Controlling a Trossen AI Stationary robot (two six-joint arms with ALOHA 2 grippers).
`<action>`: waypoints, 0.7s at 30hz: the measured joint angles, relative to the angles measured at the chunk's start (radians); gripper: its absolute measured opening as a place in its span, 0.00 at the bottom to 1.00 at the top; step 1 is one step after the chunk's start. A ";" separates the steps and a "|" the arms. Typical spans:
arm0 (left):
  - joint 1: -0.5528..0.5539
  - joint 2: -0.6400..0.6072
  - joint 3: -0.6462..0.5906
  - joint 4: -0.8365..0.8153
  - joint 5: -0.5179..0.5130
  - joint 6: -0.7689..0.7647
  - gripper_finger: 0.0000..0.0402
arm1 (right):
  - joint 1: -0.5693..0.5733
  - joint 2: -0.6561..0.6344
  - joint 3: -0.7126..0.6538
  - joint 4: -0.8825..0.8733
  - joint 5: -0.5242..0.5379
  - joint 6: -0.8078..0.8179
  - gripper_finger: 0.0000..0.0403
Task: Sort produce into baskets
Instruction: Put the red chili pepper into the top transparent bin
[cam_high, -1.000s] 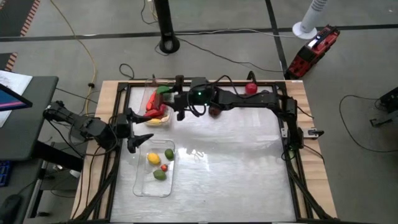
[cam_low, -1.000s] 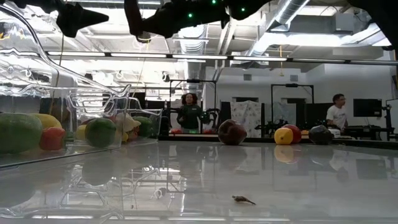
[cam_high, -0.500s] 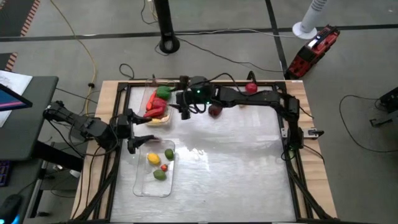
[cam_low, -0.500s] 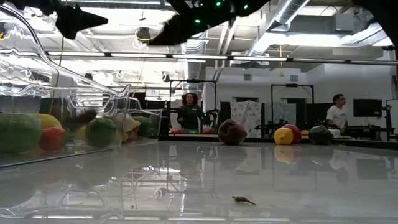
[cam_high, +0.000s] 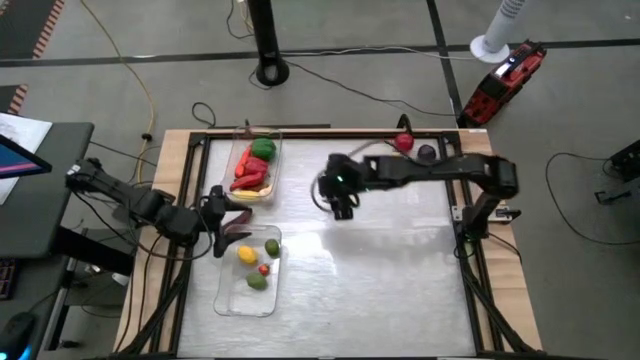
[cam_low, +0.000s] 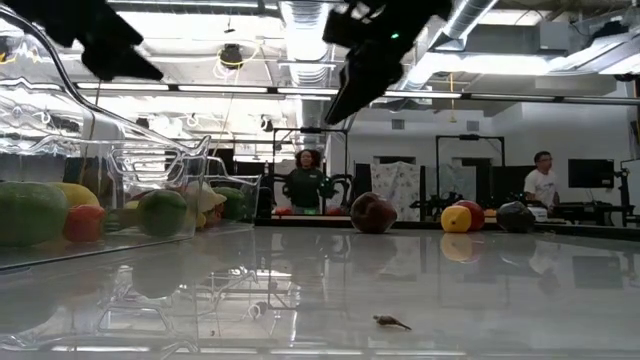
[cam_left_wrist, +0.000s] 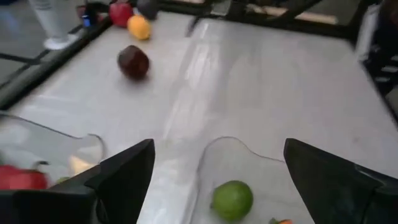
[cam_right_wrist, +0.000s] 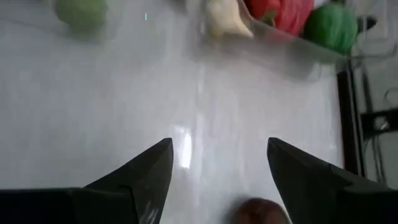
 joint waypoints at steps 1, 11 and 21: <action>0.001 0.024 0.033 -0.034 -0.017 0.000 0.85 | 0.014 -0.029 -0.046 0.047 0.013 0.011 0.71; 0.115 0.227 0.368 -0.754 0.145 -0.374 0.85 | 0.059 -0.280 -0.363 0.351 0.022 0.068 0.71; 0.109 0.367 0.252 -0.926 0.428 -0.547 0.84 | 0.085 -0.357 -0.432 0.426 0.014 -0.001 0.71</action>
